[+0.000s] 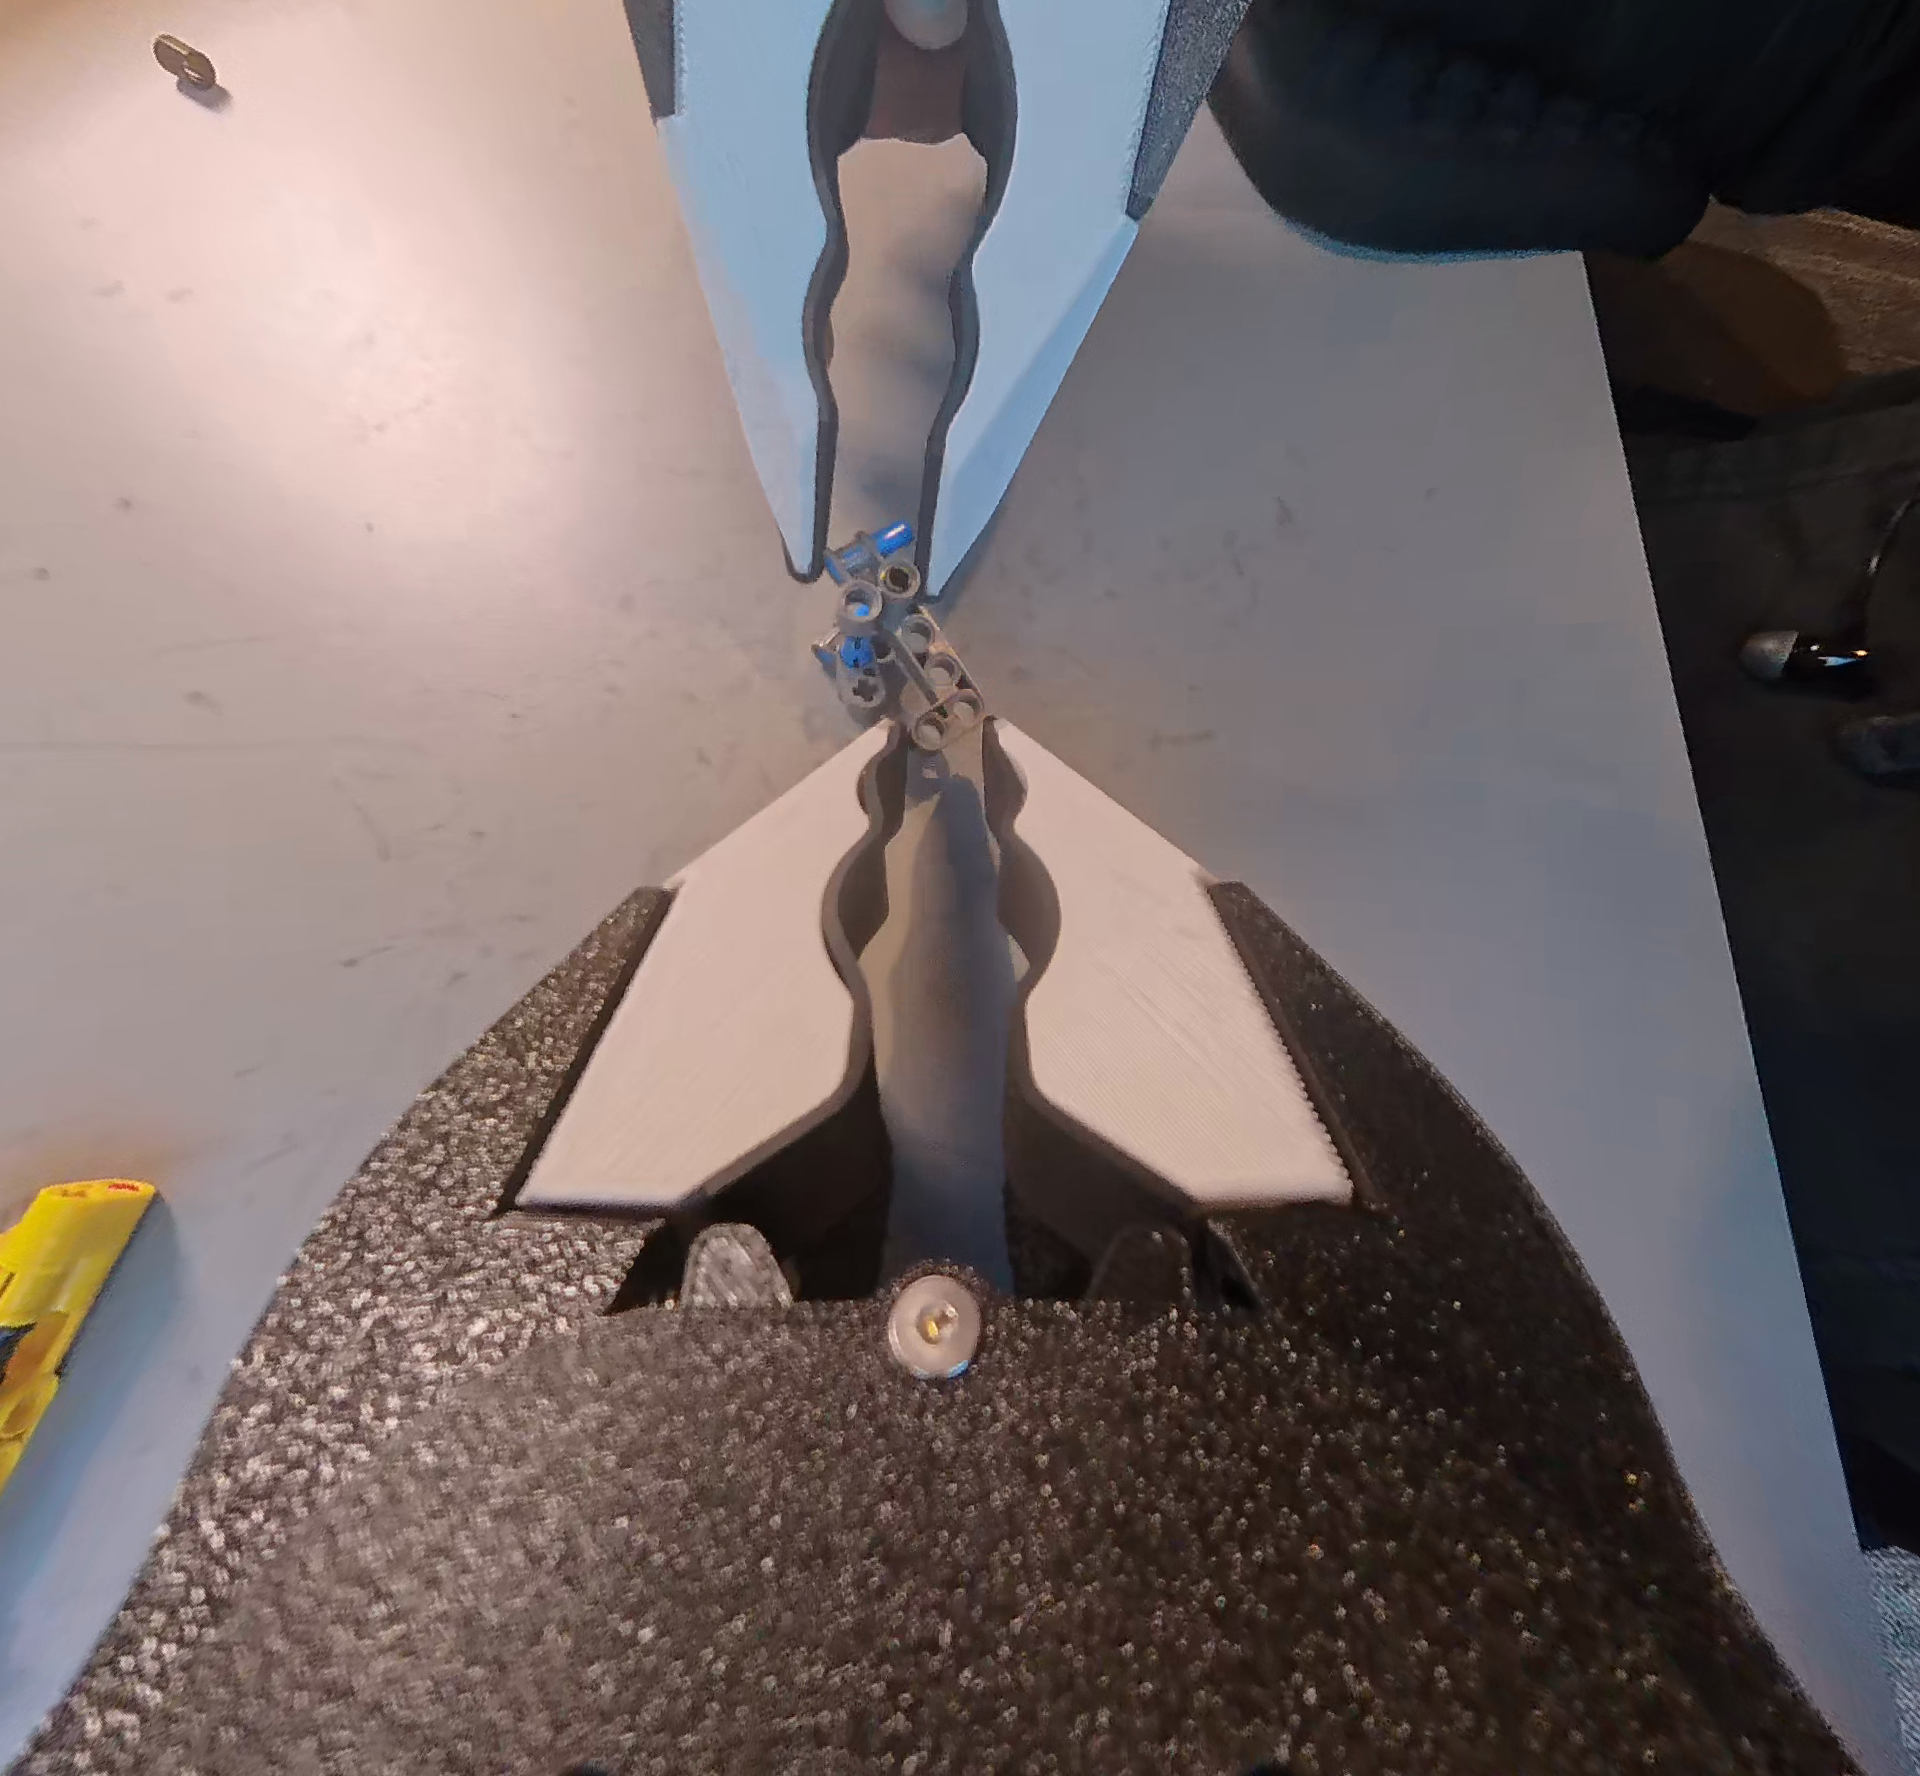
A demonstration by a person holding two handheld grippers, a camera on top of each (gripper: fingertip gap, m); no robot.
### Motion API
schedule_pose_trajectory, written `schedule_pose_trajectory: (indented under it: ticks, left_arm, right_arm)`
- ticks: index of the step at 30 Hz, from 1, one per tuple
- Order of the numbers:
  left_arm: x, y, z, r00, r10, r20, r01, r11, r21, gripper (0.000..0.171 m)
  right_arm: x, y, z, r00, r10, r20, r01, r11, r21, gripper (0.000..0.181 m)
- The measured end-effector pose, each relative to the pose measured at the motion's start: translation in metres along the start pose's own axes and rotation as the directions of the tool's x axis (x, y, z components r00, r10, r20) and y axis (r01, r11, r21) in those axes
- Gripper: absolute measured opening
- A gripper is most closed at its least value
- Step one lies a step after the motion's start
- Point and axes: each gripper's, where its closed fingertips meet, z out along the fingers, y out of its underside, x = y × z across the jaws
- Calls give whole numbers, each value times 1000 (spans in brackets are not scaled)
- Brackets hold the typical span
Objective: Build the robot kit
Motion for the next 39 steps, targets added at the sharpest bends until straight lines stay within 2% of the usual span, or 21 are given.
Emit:
schedule_pose_trajectory:
  ticks: [18,25,32,36,39]
  left_arm:
    - [-1,4,1,1000,-7,-4,7,1000,-18,14]
    - [-2,-2,-8,1000,5,16,-5,1000,0,21]
    - [-7,-21,-14,995,44,93,-52,995,84,24]
    - [-19,-29,-9,983,46,180,-67,992,111,14]
    - [-21,-30,-6,983,42,181,-63,991,114,11]
  right_arm:
    - [-1,5,2,1000,18,11,-18,999,-30,16]
    - [0,6,2,1000,20,8,-20,999,-34,16]
    - [0,6,2,1000,17,4,-16,999,-40,15]
    - [0,6,2,1000,13,2,-13,999,-44,15]
    - [0,7,3,1000,9,-1,-9,999,-48,15]
